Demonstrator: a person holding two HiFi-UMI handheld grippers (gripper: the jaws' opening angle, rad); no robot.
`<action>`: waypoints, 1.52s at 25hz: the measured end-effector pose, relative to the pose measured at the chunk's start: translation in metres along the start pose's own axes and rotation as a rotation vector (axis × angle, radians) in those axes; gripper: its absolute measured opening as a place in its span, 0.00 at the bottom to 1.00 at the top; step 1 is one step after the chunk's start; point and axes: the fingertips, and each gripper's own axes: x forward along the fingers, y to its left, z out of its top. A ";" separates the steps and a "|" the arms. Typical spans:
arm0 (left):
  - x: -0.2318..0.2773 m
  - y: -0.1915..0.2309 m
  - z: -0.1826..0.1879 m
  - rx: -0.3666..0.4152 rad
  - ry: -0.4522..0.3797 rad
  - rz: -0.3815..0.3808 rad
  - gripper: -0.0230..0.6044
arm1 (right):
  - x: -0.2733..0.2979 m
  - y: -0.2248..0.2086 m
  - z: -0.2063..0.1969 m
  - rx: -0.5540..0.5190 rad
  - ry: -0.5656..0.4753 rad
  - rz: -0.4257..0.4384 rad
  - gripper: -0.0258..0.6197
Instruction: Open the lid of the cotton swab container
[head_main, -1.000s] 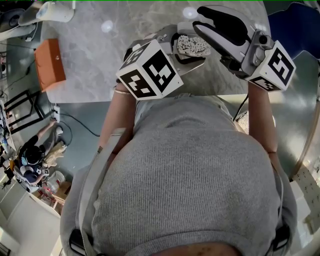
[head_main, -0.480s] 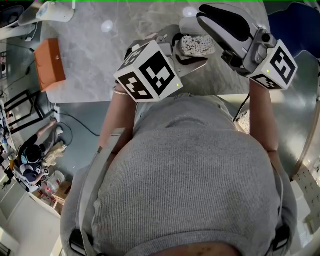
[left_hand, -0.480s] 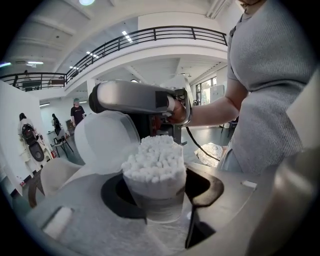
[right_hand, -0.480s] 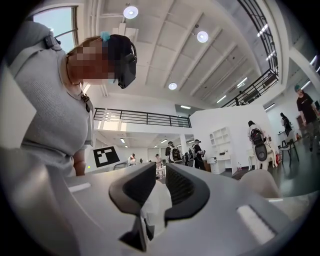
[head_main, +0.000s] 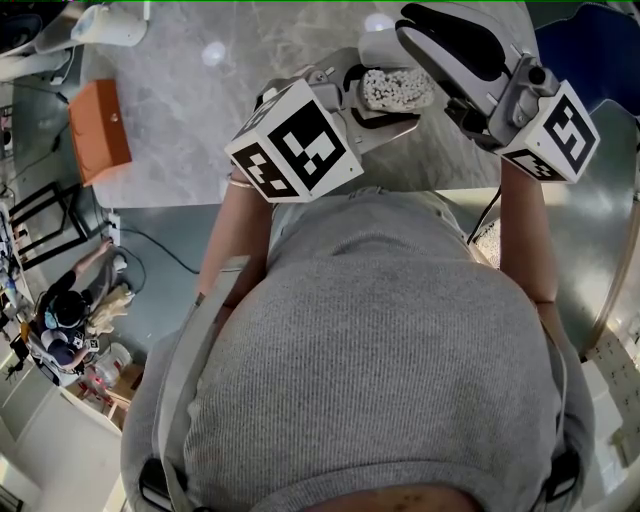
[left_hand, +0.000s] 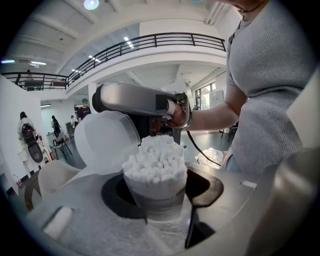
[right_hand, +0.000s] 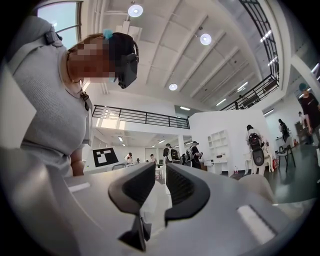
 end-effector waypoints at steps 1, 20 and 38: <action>-0.001 0.000 0.002 -0.004 -0.011 -0.001 0.37 | -0.002 -0.001 0.002 0.001 -0.003 -0.004 0.15; -0.015 0.005 0.010 -0.021 -0.046 -0.017 0.37 | -0.044 0.023 0.010 0.004 -0.014 0.109 0.31; -0.021 0.004 -0.004 0.010 -0.065 -0.072 0.37 | -0.027 0.047 -0.044 0.024 0.110 0.241 0.37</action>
